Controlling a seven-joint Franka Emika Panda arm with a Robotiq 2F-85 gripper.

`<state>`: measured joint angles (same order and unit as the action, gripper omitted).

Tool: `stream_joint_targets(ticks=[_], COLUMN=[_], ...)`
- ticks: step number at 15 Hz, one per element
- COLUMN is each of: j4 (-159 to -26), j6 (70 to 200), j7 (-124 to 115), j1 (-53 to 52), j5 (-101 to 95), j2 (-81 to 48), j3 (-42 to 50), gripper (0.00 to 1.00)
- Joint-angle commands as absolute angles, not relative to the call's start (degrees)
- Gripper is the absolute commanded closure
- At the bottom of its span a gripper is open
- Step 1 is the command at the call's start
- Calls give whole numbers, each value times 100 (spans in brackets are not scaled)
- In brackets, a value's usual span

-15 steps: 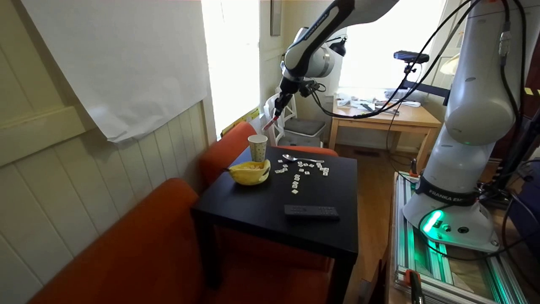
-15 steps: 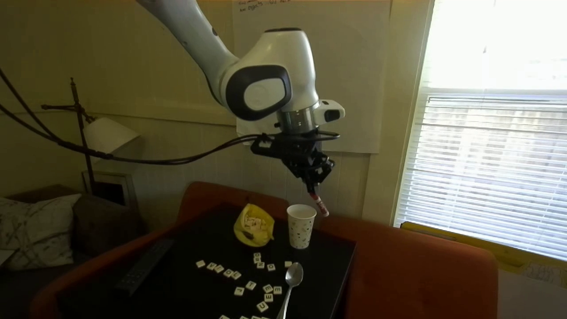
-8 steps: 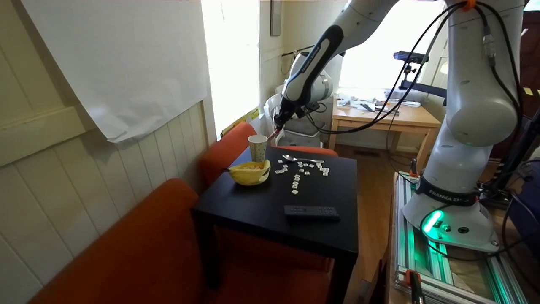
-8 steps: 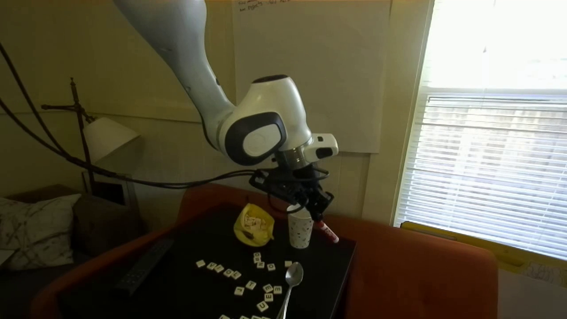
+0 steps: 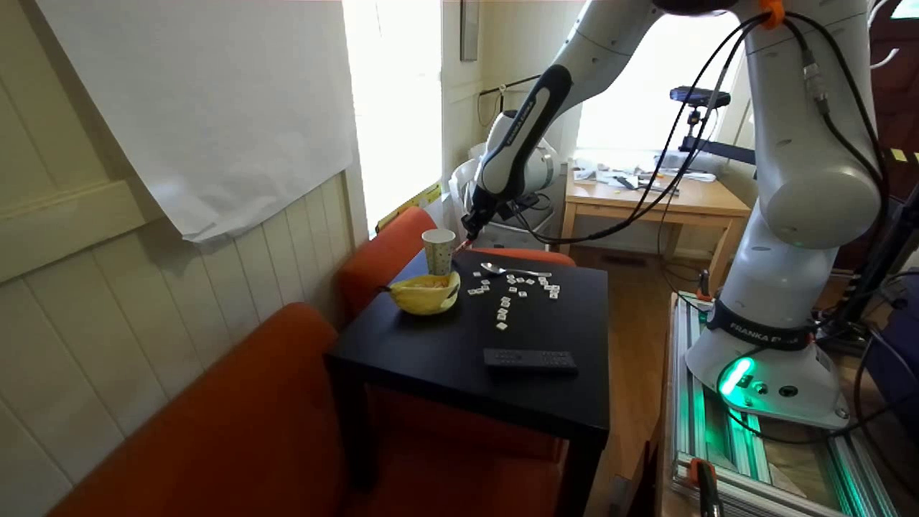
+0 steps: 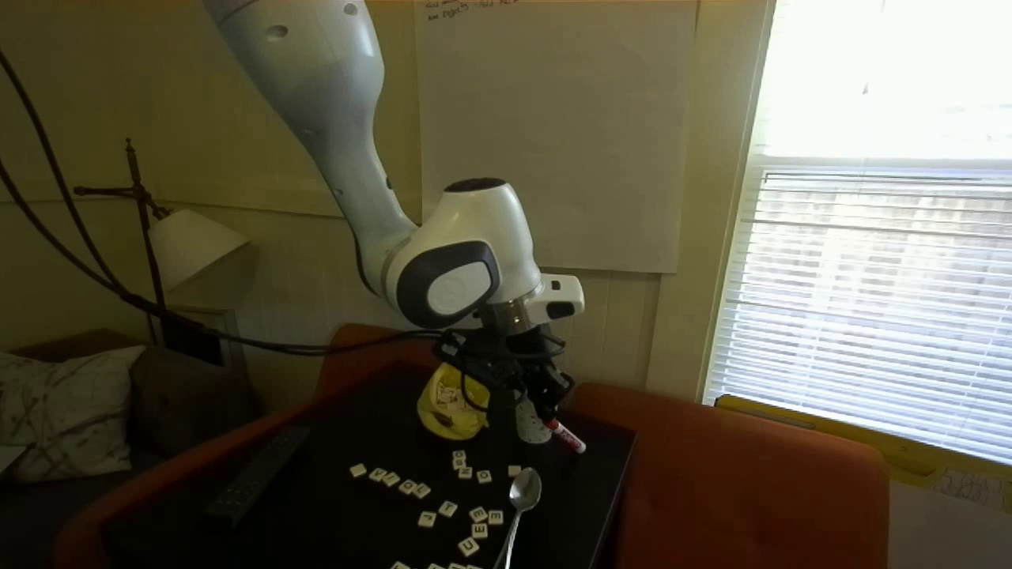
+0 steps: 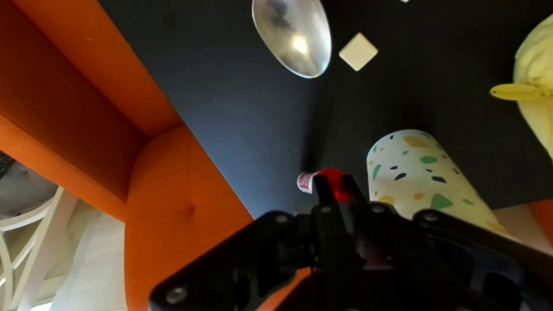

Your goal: Remove the red marker from the cup and place it on the table.

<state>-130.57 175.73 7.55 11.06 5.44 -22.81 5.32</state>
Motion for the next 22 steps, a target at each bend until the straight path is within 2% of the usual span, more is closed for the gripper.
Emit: stream_joint_targets(ticks=[1,10,14,15,17,22], j4=[-12885,-12688,-12690,-12697,-12745,-12809], j6=[17587,17319,17147,16848,16329,14742], j7=[645,615,493,455,363,689], j1=[1175,1102,884,793,645,931], j5=[436,355,260,198,29,337], j2=[-2542,-2992,-2773,-2591,-2212,-1077], j3=[422,511,797,929,1142,767], gripper=[98,98,98,72,58,24])
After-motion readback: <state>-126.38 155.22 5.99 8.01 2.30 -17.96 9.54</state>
